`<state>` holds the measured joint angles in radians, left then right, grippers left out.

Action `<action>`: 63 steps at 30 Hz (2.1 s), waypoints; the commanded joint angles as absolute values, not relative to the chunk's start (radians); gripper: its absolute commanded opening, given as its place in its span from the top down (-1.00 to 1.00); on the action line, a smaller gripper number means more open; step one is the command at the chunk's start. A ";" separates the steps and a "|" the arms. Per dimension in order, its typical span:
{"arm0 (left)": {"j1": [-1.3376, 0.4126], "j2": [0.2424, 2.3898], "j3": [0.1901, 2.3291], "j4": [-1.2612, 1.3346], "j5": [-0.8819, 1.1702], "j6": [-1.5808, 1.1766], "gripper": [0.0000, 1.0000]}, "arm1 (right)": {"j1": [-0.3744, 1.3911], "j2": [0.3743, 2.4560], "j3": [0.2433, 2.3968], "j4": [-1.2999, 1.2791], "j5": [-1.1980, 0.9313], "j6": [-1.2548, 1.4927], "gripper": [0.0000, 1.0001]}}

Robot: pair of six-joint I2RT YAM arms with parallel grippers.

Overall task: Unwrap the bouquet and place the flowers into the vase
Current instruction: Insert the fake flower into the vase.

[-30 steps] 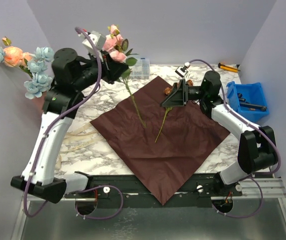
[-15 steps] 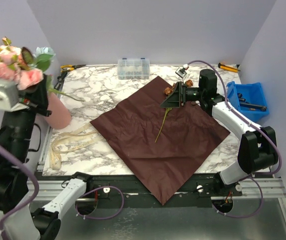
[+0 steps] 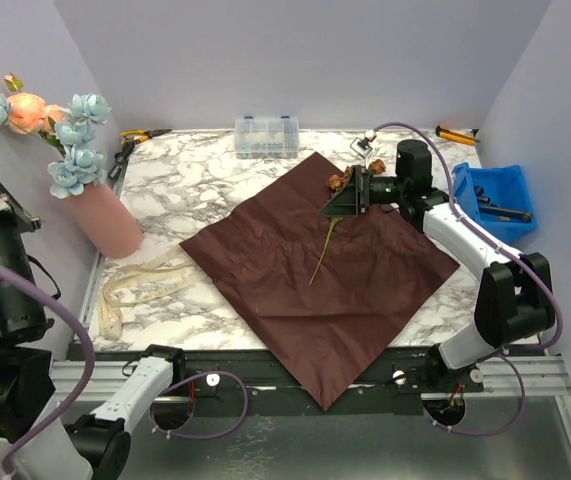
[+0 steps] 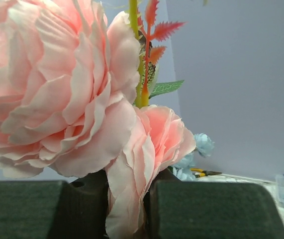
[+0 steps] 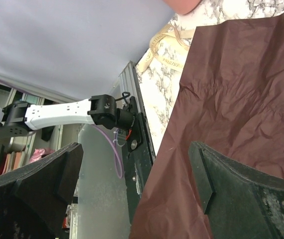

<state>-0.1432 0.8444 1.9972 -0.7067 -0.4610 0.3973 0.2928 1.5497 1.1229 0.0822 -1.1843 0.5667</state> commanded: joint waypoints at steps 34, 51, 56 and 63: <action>-0.318 1.065 2.005 -0.440 -0.588 0.488 1.00 | 0.293 1.462 1.099 0.082 -1.170 0.557 -1.00; -0.325 1.104 1.835 -0.403 -0.646 0.497 1.00 | 0.293 1.496 1.121 0.069 -1.170 0.556 -0.99; -0.322 1.135 1.817 -0.359 -0.671 0.487 1.00 | 0.293 1.496 1.125 0.065 -1.170 0.555 -0.99; -0.236 1.168 1.795 -0.344 -0.635 0.435 1.00 | 0.292 1.489 1.127 0.049 -1.167 0.541 -0.99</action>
<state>-0.2928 1.1576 1.8004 -0.3828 -0.6369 0.4820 0.2928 1.4956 1.1042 0.0685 -1.1683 0.5579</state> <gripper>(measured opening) 0.150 0.997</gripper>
